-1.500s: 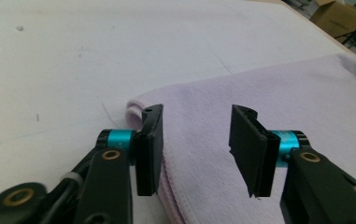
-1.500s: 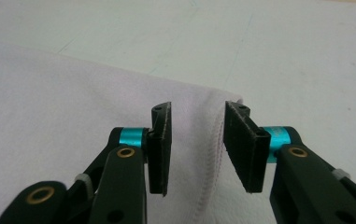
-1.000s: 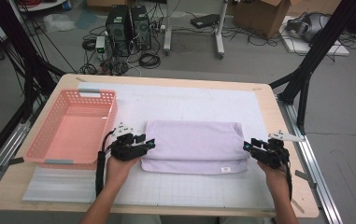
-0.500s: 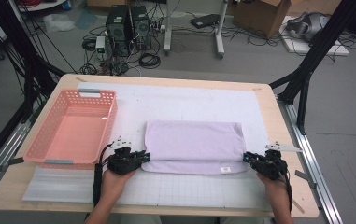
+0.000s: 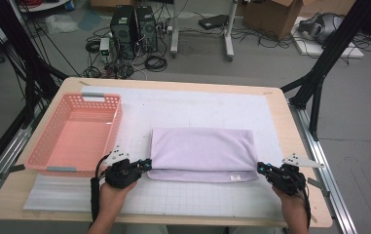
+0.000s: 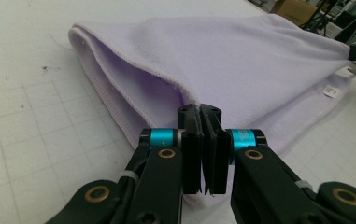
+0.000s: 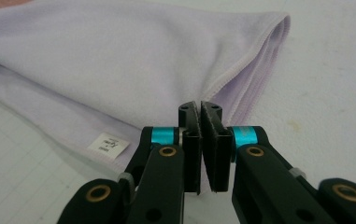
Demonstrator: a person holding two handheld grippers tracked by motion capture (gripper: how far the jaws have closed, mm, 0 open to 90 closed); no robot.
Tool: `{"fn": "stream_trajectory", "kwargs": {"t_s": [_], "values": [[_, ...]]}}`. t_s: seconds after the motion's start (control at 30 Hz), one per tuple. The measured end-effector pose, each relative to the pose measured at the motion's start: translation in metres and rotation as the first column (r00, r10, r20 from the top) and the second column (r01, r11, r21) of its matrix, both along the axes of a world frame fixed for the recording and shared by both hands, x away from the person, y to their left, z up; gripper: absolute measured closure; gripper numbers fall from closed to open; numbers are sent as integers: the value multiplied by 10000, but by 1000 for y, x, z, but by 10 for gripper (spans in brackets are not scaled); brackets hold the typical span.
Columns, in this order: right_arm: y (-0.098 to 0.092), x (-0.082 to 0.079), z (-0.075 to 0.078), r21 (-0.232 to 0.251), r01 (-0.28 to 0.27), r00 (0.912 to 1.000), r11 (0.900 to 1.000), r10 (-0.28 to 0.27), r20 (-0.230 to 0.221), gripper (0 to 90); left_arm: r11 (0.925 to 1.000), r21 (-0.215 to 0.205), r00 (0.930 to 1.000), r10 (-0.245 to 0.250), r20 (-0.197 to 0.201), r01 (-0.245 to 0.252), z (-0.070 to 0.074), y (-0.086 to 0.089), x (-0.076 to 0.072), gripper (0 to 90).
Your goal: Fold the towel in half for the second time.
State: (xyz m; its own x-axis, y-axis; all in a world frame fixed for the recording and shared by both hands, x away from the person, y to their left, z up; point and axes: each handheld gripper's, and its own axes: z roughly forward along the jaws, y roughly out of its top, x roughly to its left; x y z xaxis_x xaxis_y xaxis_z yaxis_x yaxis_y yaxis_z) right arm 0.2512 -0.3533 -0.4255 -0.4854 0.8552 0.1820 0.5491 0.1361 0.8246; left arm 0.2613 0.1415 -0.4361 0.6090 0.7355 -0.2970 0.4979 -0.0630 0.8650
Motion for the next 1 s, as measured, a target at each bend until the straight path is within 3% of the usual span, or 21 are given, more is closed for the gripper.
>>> {"fn": "stream_trajectory", "kwargs": {"t_s": [0.27,0.37,0.43,0.47,0.5,0.53,0.67,0.77,0.83,0.9,0.93,1.0], "values": [[-4,-21,-2,202,-47,9999,9998,45,90,871,9998,-144,9999,-137,64,138,-6,5,-21,866],[-6,-26,-5,285,10,10000,9996,-8,-53,872,9999,-60,9998,-158,-126,157,-11,6,-25,859],[-6,-29,-9,25,89,9996,10000,-88,-257,850,9997,-242,9996,-54,-263,48,-12,6,-25,778],[-5,-28,-10,-96,167,9995,9998,-170,-270,770,9998,-165,9998,119,-164,-122,-11,6,-25,692],[-5,-28,-10,-386,459,9987,9982,-467,-221,690,9997,-102,9997,232,47,-231,-10,6,-25,613],[-5,-29,-9,-354,593,9982,9976,-597,-105,681,9993,-140,9990,349,294,-345,-8,7,-26,597],[1,-29,1,-118,233,9967,9997,-223,779,738,9981,-350,9968,522,601,-501,-5,5,-19,561],[16,-20,-3,-515,-412,9962,9978,450,746,770,9987,-126,9981,507,349,-502,-9,-1,-9,580],[23,-13,-9,-824,-508,9974,9953,548,467,754,9985,30,9984,540,-144,-540,-13,-6,-3,581],[28,-7,-18,-1265,-376,9992,9913,389,79,656,9966,510,9939,691,-863,-649,-17,-13,3,543],[29,-6,-20,-1515,-187,9998,9883,186,-22,606,9947,693,9923,817,-928,-754,-17,-14,4,528],[26,-6,-20,-1500,259,9997,9884,-256,45,508,9913,816,9885,1118,-1022,-1037,-18,-14,5,495]]}}
